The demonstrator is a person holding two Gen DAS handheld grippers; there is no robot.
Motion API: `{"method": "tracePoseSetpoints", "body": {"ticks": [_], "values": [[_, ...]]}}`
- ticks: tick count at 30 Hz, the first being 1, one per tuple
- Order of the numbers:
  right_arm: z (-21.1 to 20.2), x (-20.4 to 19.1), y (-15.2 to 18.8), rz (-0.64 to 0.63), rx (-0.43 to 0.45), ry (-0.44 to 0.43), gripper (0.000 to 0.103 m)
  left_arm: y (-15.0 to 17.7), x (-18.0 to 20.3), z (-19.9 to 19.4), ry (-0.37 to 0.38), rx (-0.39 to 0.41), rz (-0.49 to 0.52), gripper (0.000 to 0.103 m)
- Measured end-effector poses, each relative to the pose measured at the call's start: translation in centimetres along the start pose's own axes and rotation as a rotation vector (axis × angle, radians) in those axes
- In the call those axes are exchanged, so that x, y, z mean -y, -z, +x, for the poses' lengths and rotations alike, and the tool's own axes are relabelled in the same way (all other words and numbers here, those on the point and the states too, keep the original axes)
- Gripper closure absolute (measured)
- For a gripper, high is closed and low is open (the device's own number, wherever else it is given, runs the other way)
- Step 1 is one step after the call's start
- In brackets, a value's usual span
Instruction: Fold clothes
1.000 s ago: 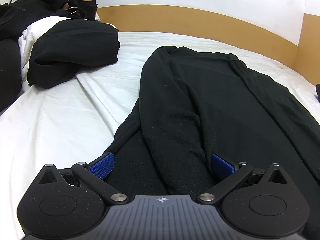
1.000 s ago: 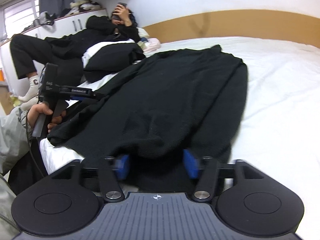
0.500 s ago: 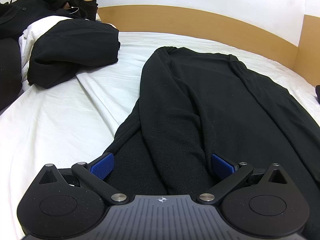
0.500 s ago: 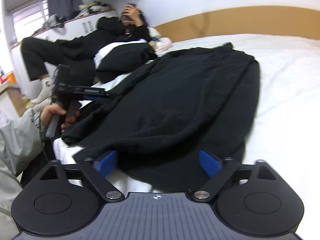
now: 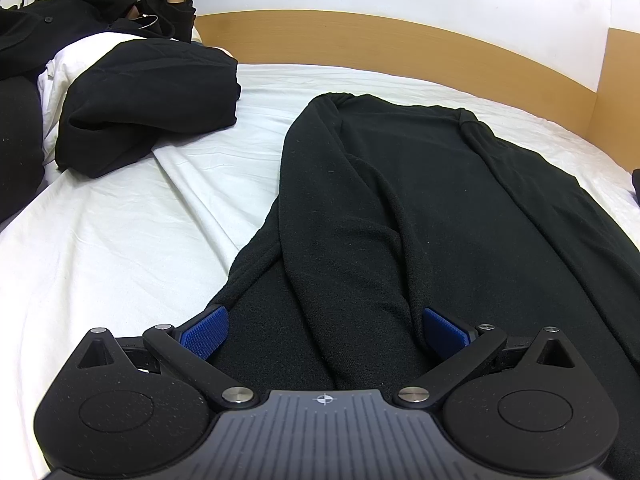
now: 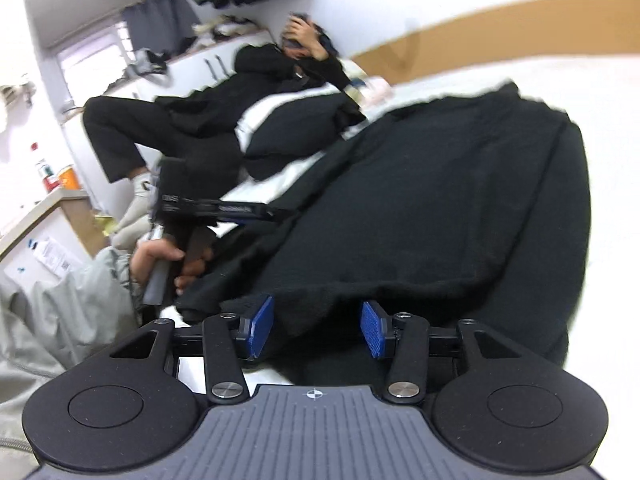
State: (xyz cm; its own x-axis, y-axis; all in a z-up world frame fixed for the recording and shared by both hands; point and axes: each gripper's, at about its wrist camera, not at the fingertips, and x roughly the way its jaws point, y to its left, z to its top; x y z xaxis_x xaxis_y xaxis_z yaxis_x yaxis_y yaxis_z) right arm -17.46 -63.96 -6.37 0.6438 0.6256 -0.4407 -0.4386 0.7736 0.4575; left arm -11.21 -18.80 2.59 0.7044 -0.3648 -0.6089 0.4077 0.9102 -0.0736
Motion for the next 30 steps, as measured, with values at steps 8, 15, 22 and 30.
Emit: {"method": "tracePoseSetpoints", "body": {"ticks": [8,15,22,30], "values": [[0.6,0.1,-0.4,0.056,-0.007,-0.065,0.053,0.0,-0.1,0.0,0.001,0.0,0.001,0.001],[1.7,-0.2,-0.6,0.159,-0.024,-0.044,0.053,0.0,-0.2,0.0,0.002,0.001,0.0,0.001],[3.0,-1.1,-0.5,0.149,-0.045,0.033,0.093,0.1,-0.3,-0.1,0.003,0.002,-0.001,0.001],[-1.9,-2.5,0.8,0.103,0.058,0.08,0.099,0.0,-0.4,-0.2,0.002,0.001,0.001,0.001]]}}
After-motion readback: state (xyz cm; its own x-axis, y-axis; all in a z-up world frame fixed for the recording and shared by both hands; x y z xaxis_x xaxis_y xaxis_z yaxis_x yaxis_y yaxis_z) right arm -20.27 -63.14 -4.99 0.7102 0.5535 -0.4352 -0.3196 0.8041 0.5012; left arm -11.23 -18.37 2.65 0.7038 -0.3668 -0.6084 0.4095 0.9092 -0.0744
